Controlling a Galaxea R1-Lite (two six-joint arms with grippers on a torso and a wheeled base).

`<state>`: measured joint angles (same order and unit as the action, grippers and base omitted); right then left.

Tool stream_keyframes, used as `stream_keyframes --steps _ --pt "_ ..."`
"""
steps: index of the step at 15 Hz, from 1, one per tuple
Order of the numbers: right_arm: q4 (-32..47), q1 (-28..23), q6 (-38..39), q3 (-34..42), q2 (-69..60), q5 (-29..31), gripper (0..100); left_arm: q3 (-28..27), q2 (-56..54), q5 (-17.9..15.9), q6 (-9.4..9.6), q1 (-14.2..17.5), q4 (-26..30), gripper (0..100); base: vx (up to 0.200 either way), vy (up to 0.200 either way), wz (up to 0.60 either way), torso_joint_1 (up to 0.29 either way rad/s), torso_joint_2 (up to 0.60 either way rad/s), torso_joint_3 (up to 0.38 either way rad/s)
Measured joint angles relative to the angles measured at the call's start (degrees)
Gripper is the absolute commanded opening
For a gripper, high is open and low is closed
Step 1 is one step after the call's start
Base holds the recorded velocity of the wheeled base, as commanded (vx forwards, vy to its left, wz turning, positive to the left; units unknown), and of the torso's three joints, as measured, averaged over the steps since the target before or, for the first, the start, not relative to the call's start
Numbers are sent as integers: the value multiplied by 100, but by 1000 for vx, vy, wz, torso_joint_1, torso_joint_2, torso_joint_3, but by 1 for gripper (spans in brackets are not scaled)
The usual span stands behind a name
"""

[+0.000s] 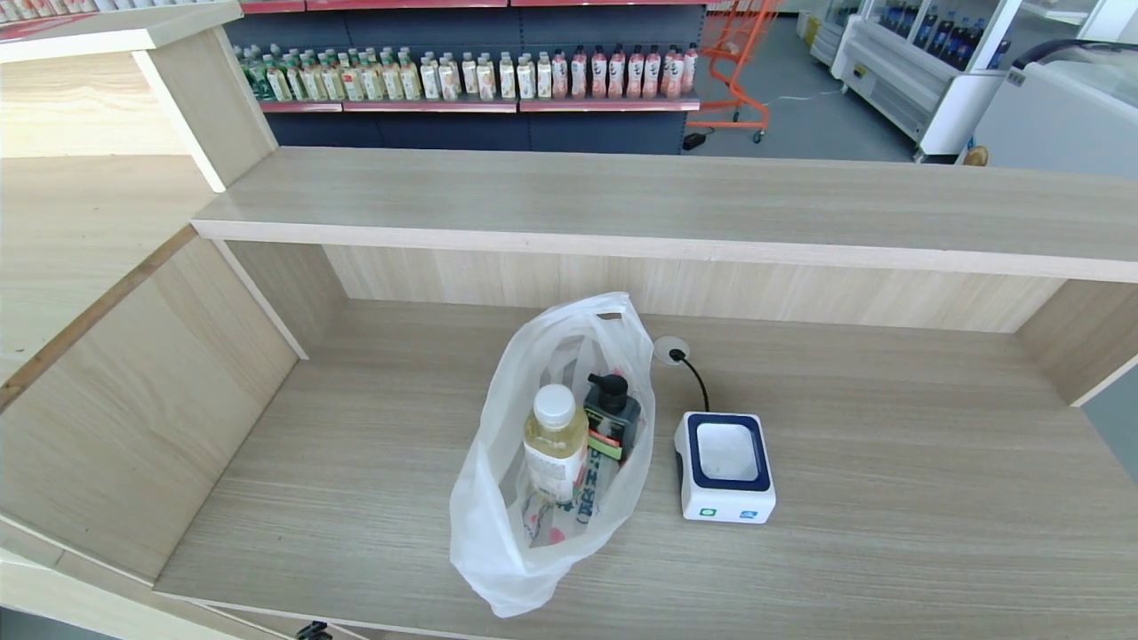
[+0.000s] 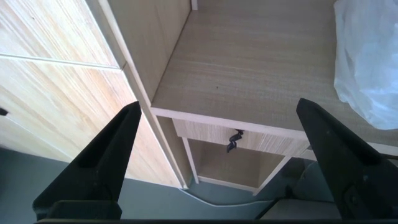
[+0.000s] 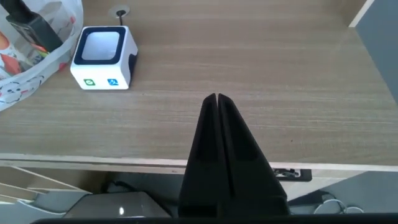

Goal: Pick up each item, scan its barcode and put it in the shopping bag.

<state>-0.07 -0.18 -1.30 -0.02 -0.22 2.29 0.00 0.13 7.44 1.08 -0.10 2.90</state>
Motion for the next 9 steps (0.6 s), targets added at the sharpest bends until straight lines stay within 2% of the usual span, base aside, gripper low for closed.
stream_keyframes --steps 9 --pt "7 2 -35 2 4 0 0 0 -2 0 -2 0 -1 100 0 0 0 0 0 0"
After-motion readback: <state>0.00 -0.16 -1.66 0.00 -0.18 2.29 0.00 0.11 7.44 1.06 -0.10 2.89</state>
